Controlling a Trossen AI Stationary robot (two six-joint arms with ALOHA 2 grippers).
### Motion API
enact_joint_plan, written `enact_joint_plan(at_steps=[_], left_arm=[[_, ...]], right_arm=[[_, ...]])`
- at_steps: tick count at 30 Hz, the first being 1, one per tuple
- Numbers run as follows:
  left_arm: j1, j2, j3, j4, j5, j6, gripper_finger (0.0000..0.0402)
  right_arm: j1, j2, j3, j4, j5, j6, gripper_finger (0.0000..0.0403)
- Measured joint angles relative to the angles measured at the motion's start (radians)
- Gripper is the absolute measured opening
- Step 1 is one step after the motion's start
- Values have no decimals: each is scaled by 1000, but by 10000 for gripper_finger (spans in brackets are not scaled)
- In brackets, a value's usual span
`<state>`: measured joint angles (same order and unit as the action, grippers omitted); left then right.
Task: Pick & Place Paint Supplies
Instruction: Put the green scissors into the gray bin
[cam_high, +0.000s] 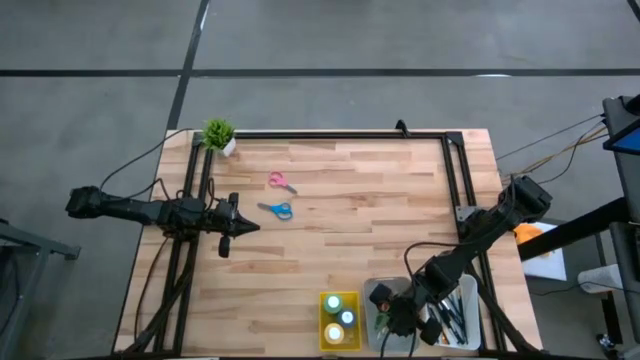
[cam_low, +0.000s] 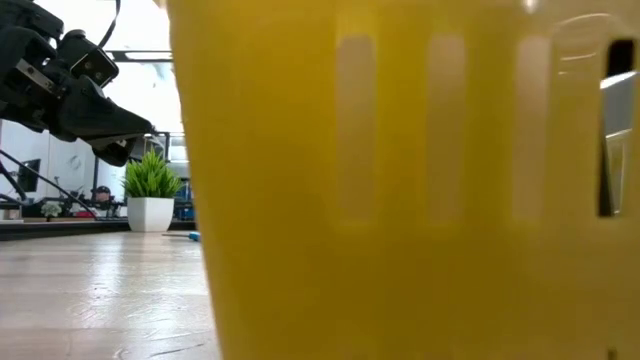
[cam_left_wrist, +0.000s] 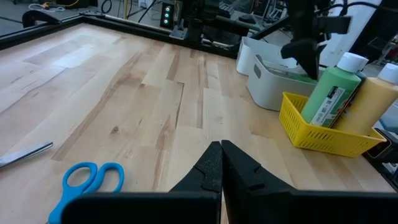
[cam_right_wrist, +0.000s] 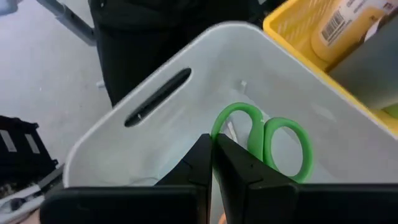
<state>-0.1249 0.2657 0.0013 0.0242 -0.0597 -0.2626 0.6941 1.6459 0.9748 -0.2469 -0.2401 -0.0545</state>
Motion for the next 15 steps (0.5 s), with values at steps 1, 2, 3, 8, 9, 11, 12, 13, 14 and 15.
enact_joint_plan(at_steps=[1,2,3,8,9,11,12,13,14,15], left_arm=[[0,0,0,0,0,0,0],[0,0,0,0,0,0,0],[0,0,0,0,0,0,0],[0,0,0,0,0,0,0],[0,0,0,0,0,0,0],[0,0,0,0,0,0,0],[0,0,0,0,0,0,0],[0,0,0,0,0,0,0],[0,0,0,0,0,0,0],[0,0,0,0,0,0,0]], right_arm=[[0,0,-10,10,0,-1,11],[0,0,-21,21,1,-5,11],[0,0,-31,35,2,-12,11],[0,0,-55,73,3,-32,11],[0,0,-57,75,3,-32,11],[0,0,-60,83,3,-35,11],[0,0,-62,85,4,-35,11],[0,0,-64,87,4,-35,12],[0,0,-65,90,4,-35,13],[0,0,-66,95,4,-35,15]])
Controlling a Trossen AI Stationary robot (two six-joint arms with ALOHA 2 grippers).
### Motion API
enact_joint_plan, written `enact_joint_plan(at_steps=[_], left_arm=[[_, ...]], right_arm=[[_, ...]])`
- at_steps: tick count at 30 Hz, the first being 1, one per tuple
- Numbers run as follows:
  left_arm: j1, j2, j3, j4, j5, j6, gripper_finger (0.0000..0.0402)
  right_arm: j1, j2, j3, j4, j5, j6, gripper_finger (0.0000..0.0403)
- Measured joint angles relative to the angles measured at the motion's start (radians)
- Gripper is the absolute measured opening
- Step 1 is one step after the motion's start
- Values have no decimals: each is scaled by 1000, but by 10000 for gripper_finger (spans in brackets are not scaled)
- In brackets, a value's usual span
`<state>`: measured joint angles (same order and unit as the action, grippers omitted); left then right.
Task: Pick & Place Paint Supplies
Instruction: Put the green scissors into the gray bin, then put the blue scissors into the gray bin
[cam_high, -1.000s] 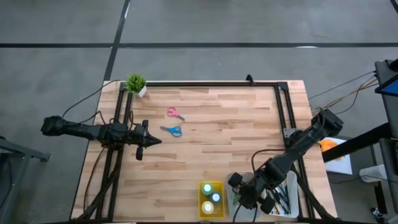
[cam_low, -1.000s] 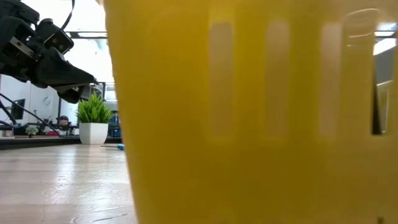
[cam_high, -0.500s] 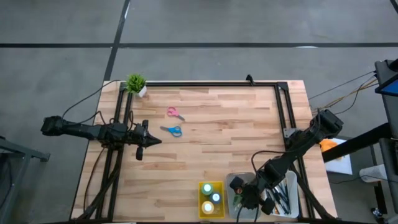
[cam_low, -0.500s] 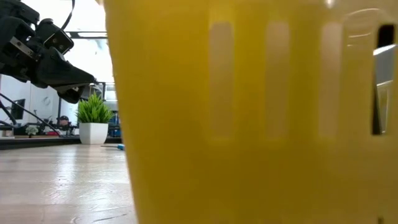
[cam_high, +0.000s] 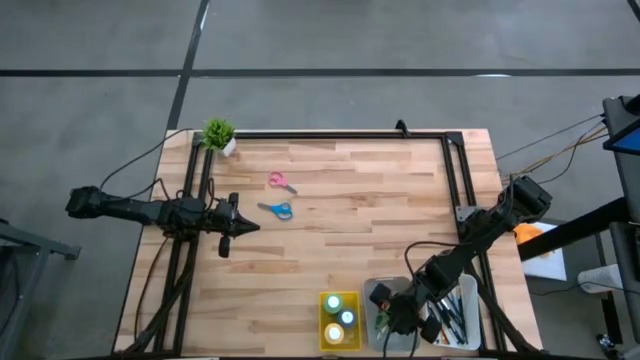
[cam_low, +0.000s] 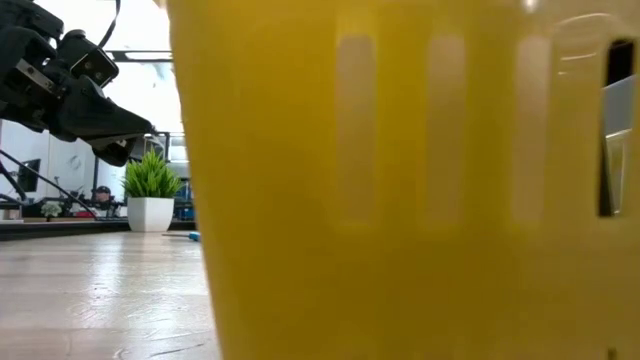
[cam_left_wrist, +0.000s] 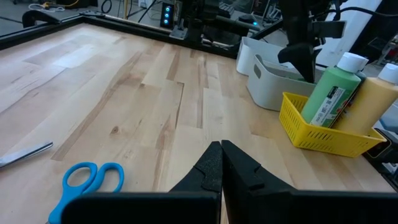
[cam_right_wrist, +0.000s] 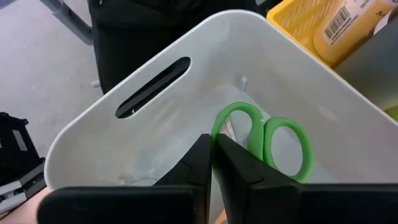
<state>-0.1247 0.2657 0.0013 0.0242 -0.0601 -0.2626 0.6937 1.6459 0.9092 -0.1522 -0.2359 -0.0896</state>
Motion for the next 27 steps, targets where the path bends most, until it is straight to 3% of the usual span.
enact_joint_plan(at_steps=[9,27], left_arm=[[0,0,0,0,0,0,0],[0,0,0,0,0,0,0]], right_arm=[[0,0,-25,12,52,12,62],[-1,-37,-29,32,79,64,66]])
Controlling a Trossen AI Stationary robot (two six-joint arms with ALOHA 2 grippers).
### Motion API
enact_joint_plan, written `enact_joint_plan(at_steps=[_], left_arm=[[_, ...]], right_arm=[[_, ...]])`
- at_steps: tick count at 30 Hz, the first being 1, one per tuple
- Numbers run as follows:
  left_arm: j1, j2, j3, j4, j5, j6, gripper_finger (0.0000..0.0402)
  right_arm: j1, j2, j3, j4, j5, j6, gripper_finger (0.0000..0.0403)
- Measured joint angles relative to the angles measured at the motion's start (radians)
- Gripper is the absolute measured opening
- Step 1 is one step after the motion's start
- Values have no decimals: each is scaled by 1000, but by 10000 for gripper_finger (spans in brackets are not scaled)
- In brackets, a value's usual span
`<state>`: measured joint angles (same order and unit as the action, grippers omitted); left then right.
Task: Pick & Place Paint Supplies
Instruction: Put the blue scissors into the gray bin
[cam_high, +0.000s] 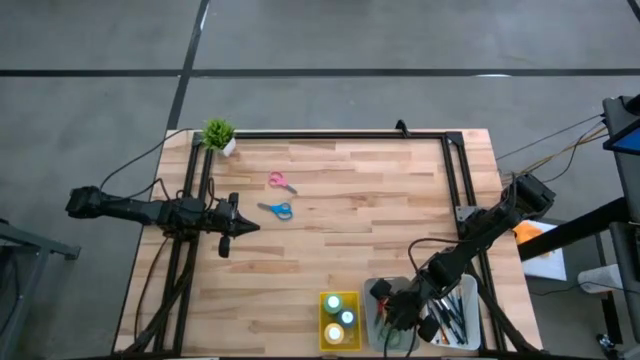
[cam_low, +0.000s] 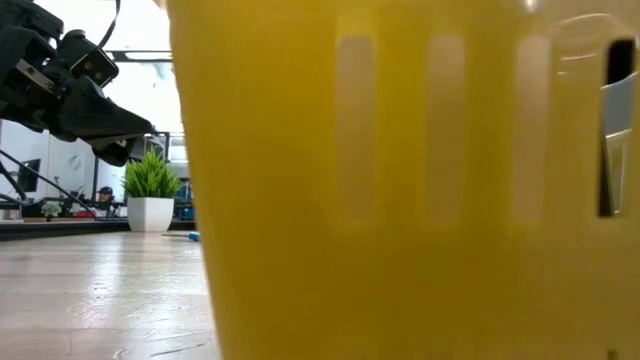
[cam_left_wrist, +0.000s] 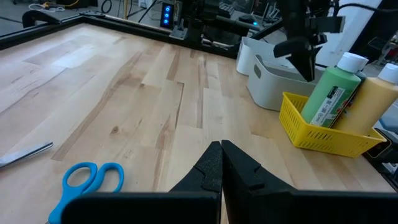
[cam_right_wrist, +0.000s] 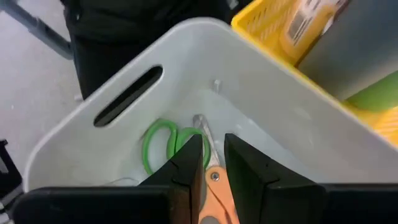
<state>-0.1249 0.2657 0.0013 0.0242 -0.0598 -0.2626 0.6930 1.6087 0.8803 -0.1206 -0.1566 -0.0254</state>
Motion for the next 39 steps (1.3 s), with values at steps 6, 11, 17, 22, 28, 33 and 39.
enact_joint_plan(at_steps=[6,11,17,22,28,33,39], left_arm=[[0,0,0,0,0,0,0],[0,0,0,0,0,0,0],[0,0,0,0,0,0,0],[0,0,0,0,0,0,0],[0,0,0,0,0,0,0],[0,0,0,0,0,0,0],[0,0,0,0,0,0,0]], right_arm=[[1,-41,3,-3,39,27,66],[1,-77,11,-12,100,14,66],[-4,-163,11,-23,279,-27,67],[-35,-235,9,-22,386,-97,67],[-104,-275,5,-17,396,-116,67],[-153,-279,2,-15,396,-156,67],[-200,-274,2,-13,396,-230,67]])
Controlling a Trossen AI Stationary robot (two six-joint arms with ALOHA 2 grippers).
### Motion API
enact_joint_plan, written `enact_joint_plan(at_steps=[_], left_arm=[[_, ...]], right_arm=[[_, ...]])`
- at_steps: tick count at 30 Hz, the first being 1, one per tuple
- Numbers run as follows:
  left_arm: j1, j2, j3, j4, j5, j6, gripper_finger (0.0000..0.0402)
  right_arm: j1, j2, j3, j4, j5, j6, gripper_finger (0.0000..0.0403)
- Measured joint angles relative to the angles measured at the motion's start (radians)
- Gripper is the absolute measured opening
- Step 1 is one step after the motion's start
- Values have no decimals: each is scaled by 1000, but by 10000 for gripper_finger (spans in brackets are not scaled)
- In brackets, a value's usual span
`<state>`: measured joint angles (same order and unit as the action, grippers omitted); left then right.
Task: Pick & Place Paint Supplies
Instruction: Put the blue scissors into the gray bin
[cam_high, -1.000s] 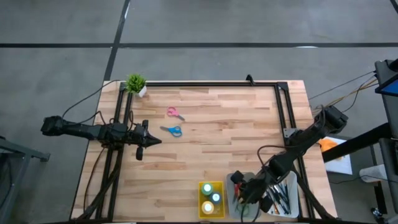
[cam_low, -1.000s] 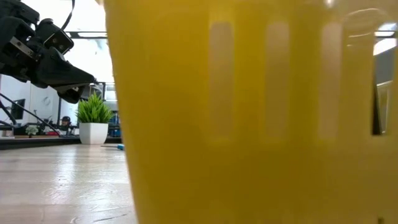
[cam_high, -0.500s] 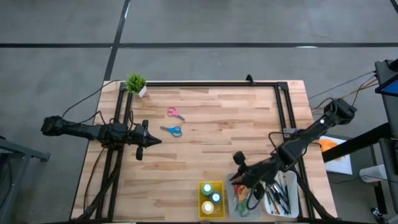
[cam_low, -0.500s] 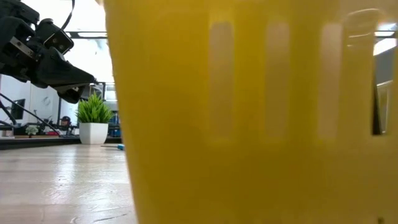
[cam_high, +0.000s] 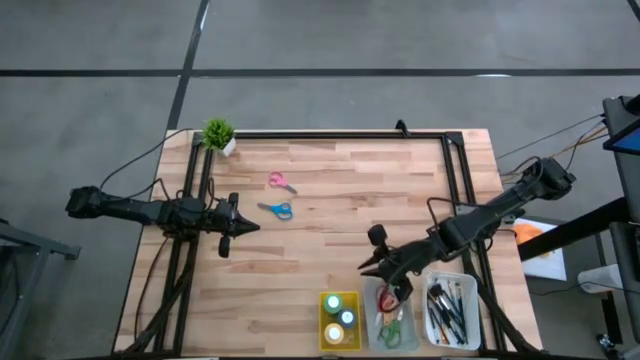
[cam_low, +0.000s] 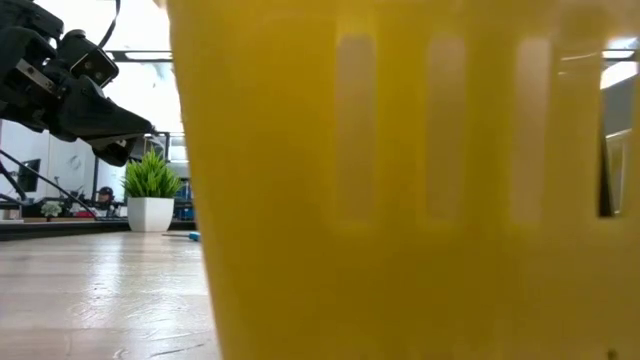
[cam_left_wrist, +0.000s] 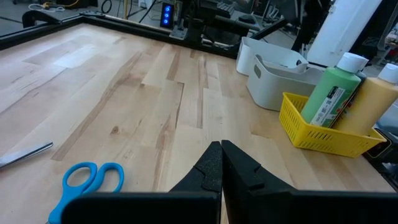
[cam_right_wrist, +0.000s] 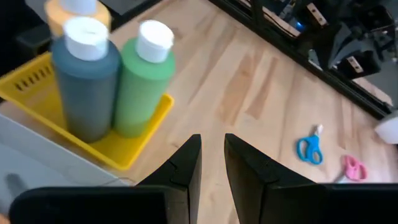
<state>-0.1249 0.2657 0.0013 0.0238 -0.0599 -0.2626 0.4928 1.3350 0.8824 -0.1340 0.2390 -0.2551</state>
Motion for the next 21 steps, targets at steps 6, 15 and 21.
enact_joint_plan(at_steps=[6,15,21], left_arm=[[0,0,0,0,0,0,0],[0,0,0,0,0,0,0],[0,0,0,0,0,0,0]], right_arm=[[-51,2,0,11,0,-61,67],[-141,4,-2,59,-2,-61,66],[-221,45,-2,198,-45,-98,66]])
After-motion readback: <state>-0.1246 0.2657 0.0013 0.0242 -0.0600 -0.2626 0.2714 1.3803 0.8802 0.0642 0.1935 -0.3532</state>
